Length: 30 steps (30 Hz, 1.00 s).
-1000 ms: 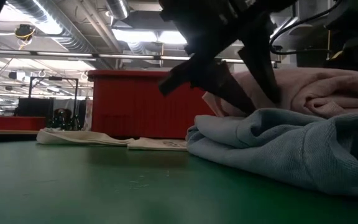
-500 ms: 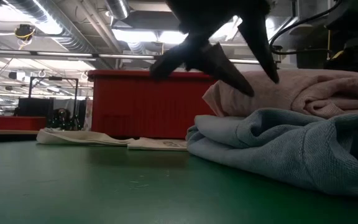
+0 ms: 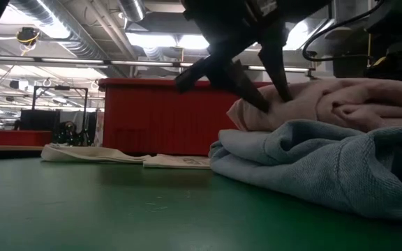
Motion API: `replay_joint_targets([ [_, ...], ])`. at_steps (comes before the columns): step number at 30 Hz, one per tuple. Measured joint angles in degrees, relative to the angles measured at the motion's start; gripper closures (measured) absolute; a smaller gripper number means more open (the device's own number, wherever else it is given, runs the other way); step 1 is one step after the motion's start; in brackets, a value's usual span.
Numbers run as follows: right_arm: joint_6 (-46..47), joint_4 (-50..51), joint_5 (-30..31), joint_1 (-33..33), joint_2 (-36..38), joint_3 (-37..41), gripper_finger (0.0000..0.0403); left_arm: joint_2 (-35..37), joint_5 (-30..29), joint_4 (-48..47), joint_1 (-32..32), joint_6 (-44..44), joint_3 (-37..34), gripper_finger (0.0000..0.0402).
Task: Fold Laundry from Bin
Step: Fold the pink shirt from the red laundry basket
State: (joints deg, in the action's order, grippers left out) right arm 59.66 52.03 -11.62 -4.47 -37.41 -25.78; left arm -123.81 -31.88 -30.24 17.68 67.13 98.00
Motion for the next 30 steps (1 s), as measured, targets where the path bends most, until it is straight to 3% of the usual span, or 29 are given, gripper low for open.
replay_joint_targets([
  [6,-0.02,-0.02,-0.04,0.0,0.0,0.0,0.0228,-0.49,2.6,-0.16,-0.19,-5.95,0.0,0.0276],
  [16,-1.01,0.06,-3.27,-0.02,0.0,0.0,0.0228,-0.5,3.37,-0.08,-2.88,-3.98,0.0,0.0276],
  [19,-1.67,0.04,-3.56,-0.02,0.0,0.0,0.0236,-0.5,5.92,0.01,-3.94,-4.01,0.0,0.0276],
  [24,-2.44,-1.52,-3.56,-0.02,0.04,0.0,0.0285,-0.5,9.45,0.08,-4.78,-4.79,0.0,0.0294],
  [30,-3.82,-2.12,-3.52,-0.02,0.07,-1.69,0.0379,-0.52,8.97,0.46,-4.82,-9.24,0.0,0.0364],
])
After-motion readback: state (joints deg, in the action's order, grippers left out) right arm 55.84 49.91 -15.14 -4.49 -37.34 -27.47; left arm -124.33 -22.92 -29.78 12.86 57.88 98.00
